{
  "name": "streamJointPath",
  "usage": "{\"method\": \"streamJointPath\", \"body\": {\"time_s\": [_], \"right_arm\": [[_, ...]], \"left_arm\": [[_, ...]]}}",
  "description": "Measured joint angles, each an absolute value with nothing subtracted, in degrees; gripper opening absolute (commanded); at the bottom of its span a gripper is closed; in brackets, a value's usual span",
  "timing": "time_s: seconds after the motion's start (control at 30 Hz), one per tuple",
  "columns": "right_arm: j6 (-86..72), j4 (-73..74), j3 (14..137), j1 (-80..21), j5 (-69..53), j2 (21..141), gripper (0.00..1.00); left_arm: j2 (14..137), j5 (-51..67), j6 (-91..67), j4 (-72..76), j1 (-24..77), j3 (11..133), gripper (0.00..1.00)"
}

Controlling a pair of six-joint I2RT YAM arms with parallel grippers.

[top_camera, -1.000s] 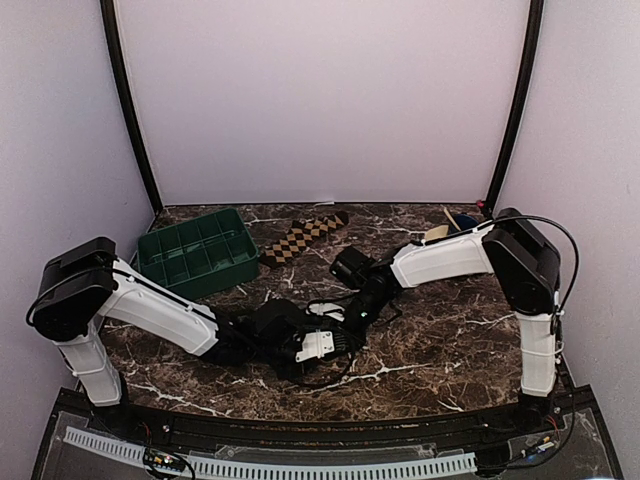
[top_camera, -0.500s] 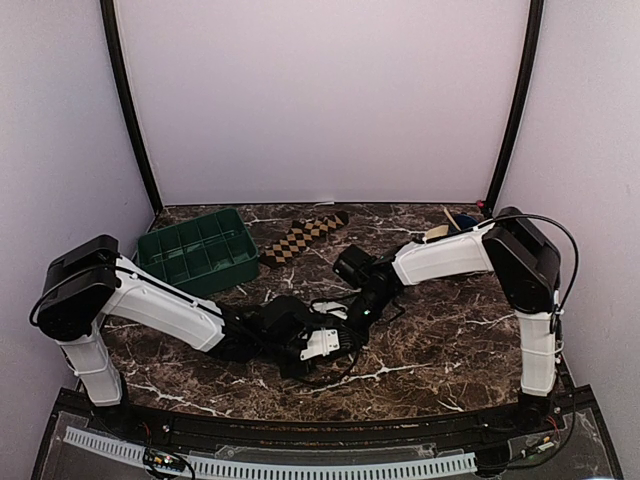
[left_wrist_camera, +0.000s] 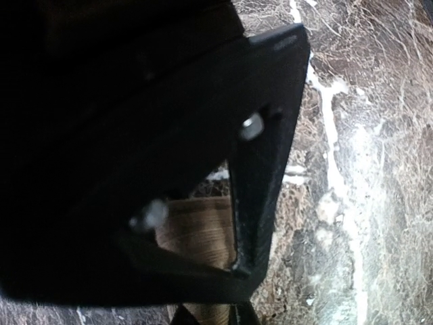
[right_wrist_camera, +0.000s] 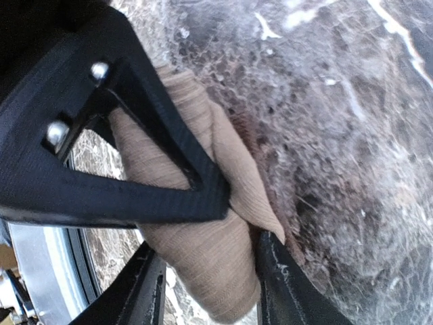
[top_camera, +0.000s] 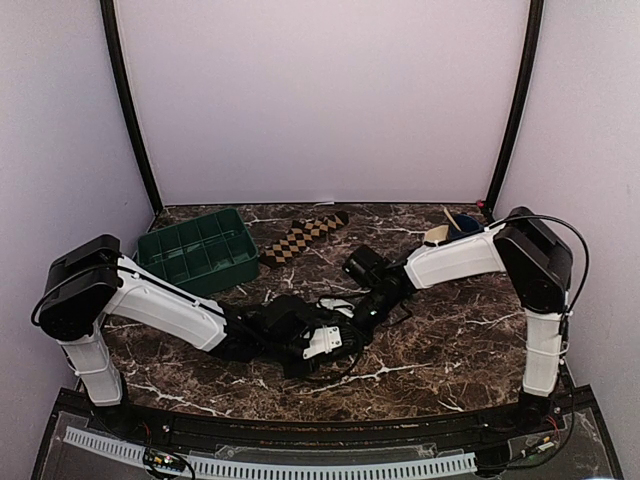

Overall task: Roll the socks
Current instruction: Pass from the right arm to the left, then place the sock in the storage box.

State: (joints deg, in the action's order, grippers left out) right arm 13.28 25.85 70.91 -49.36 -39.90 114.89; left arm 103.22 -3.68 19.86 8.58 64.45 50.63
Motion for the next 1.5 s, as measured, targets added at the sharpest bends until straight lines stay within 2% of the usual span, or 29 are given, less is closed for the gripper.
{"method": "streamJointPath", "body": {"time_s": [0.27, 0.9, 1.23, 1.5], "right_arm": [[10.61, 22.00, 66.65, -48.36, -36.53, 111.94, 0.42], [5.54, 14.68, 57.49, -46.02, -31.79, 104.16, 0.42], [0.30, 7.62, 56.31, -42.50, -21.08, 102.15, 0.42], [-2.13, 2.94, 56.36, -42.30, -18.48, 102.15, 0.43]], "left_arm": [[102.83, -2.37, 13.96, 8.08, 63.13, 50.59, 0.00], [99.07, -7.75, 2.26, -0.25, 57.21, 50.43, 0.00], [84.73, -16.12, -6.35, -11.00, 50.85, 51.66, 0.00], [73.19, -23.40, -13.04, -18.59, 39.79, 56.12, 0.00]]}}
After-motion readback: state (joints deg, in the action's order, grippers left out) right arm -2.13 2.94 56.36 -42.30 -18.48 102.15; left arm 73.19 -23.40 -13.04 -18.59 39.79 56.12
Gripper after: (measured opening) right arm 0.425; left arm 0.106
